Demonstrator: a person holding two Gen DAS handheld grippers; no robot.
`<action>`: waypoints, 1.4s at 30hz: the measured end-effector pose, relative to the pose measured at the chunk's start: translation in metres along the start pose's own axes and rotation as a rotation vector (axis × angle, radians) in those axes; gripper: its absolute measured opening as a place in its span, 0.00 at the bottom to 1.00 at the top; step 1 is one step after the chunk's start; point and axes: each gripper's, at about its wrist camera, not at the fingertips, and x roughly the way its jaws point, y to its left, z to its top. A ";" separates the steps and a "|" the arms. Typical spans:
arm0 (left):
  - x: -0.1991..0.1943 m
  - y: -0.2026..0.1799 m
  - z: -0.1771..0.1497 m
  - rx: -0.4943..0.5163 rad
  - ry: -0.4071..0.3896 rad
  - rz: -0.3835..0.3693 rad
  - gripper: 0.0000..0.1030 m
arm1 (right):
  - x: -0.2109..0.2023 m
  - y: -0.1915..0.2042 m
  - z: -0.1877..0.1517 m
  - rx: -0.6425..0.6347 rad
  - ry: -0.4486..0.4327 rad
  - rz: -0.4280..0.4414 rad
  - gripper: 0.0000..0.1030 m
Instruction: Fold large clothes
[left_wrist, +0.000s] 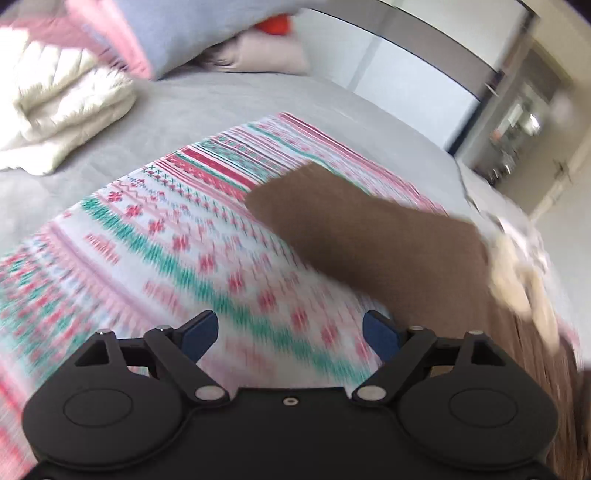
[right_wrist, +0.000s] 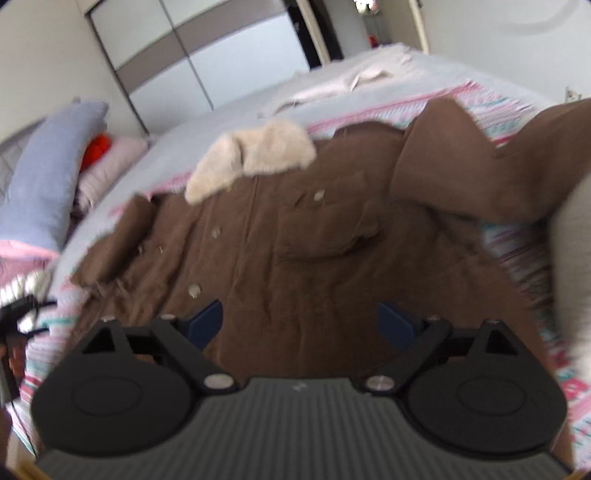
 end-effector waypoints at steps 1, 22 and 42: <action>0.015 0.006 0.007 -0.046 -0.004 0.001 0.81 | 0.012 0.001 0.000 -0.007 0.015 -0.009 0.89; 0.027 -0.011 0.097 0.215 -0.695 0.412 0.07 | 0.044 0.004 0.005 -0.107 0.000 -0.066 0.90; 0.012 0.007 0.065 0.250 -0.274 0.510 0.82 | 0.010 0.001 0.019 -0.051 -0.138 -0.074 0.97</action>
